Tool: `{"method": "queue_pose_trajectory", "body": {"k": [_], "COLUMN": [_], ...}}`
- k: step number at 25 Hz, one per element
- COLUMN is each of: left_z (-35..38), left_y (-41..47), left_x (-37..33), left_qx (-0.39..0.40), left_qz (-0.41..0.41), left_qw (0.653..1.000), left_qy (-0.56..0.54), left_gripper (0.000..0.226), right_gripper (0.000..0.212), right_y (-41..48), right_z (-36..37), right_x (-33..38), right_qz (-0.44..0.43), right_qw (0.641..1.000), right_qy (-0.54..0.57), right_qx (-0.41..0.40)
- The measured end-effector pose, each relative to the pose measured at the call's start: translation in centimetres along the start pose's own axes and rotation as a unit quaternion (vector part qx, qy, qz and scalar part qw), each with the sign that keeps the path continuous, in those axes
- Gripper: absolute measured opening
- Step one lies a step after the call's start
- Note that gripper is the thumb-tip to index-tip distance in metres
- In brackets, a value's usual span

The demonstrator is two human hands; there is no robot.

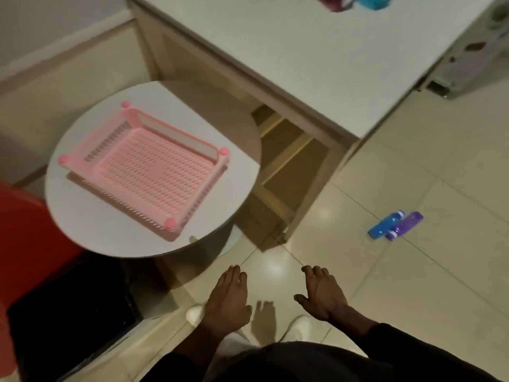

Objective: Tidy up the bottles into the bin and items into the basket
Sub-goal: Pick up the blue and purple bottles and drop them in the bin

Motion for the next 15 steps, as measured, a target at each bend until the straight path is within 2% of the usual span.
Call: {"method": "queue_pose_trajectory", "body": {"k": [8, 15], "left_z": [-1.3, -2.7], "left_y": [2.5, 5.6], "left_x": [-21.1, -31.6], "left_qx": [0.02, 0.022], "left_qz": [0.159, 0.266], "left_qw": [0.982, 0.938], "left_qy": [0.105, 0.22], "left_gripper": [0.089, 0.083], "right_gripper": [0.077, 0.077], "right_y": [-10.1, -15.0], "right_z": [0.5, 2.9], "right_x": [-16.9, -24.2], "right_qz": [0.152, 0.264], "right_qw": [0.979, 0.933], "right_qy": [0.116, 0.219], "right_qx": [-0.07, -0.107]}}
Point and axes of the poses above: each hand's wrist, its own y-axis towards the middle knuckle, its own z-axis out of the palm, x = y × z, the point moved 10 cm from there along y, towards the middle knuckle, and after that the axes turned 4 degrees about -z, right-handed, at the moved point
